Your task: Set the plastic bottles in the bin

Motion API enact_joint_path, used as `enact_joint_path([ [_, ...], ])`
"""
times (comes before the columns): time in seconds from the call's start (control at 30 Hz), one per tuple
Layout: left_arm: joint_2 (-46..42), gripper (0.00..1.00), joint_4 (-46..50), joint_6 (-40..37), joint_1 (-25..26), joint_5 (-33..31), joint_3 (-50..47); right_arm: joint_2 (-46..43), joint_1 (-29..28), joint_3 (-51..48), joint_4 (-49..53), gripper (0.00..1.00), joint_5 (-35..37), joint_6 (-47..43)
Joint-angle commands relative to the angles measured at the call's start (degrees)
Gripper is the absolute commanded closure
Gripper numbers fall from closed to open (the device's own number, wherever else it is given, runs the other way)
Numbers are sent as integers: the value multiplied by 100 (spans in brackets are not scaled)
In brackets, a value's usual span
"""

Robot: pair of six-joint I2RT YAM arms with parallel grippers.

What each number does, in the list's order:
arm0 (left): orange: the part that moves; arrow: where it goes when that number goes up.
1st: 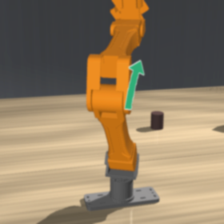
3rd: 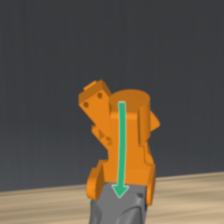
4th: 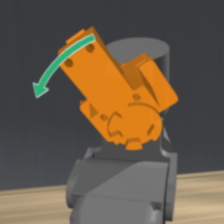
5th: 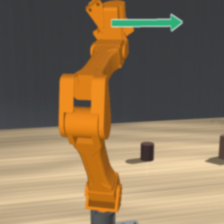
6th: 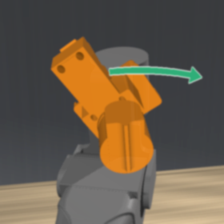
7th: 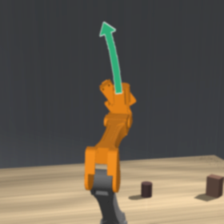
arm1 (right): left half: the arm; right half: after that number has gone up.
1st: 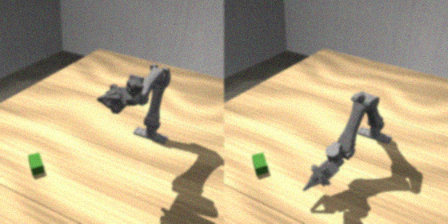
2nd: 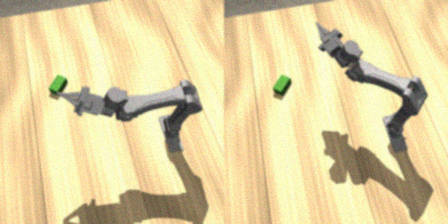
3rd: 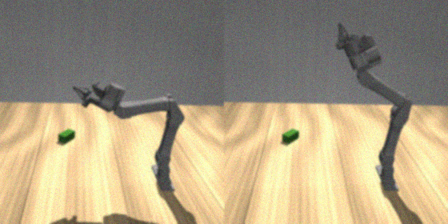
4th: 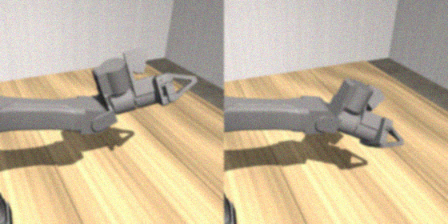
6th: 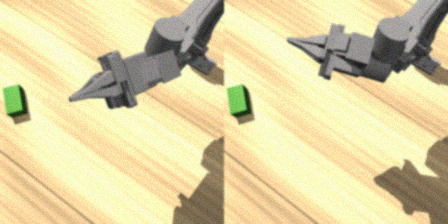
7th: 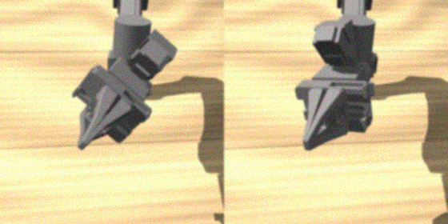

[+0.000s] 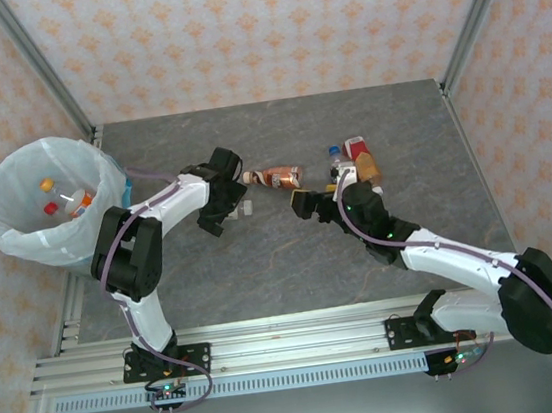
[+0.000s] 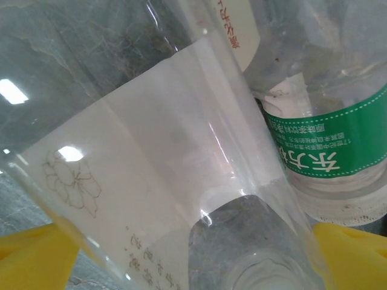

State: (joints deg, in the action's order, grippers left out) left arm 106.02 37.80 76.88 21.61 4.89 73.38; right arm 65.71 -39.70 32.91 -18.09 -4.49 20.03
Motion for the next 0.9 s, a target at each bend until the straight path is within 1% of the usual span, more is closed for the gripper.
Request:
enact_joint_path([
  [0.0,-194,2,17,-3,-51,-264,-185,80,6,250,-151,1,-108,-52],
  [0.07,-204,4,9,-7,-51,-305,-249,114,6,284,-147,1,-129,-53],
  [0.13,-229,8,-49,-14,-54,-367,-324,126,-2,302,-151,1,-145,-63],
  [0.23,-313,23,-174,-53,-52,-506,-475,124,-11,295,-146,1,-142,-47],
  [0.3,-361,32,-353,-261,-51,-576,-565,137,-11,272,-150,1,-126,-25],
  [0.43,-449,42,-475,-859,-51,-550,-653,152,-20,295,-90,1,-157,-21],
  [0.53,-630,44,-484,-1200,-43,-412,-796,155,-31,257,-107,1,-150,-51],
  [0.63,-893,47,-278,-1436,5,-541,-960,171,-29,170,-227,1,-65,-99],
  [0.77,-1373,49,-417,-1600,9,-650,-1409,180,-31,226,-247,1,-91,-250],
  [0.87,-1654,49,-415,-1763,5,-703,-1561,179,-29,355,-126,1,-99,-324],
])
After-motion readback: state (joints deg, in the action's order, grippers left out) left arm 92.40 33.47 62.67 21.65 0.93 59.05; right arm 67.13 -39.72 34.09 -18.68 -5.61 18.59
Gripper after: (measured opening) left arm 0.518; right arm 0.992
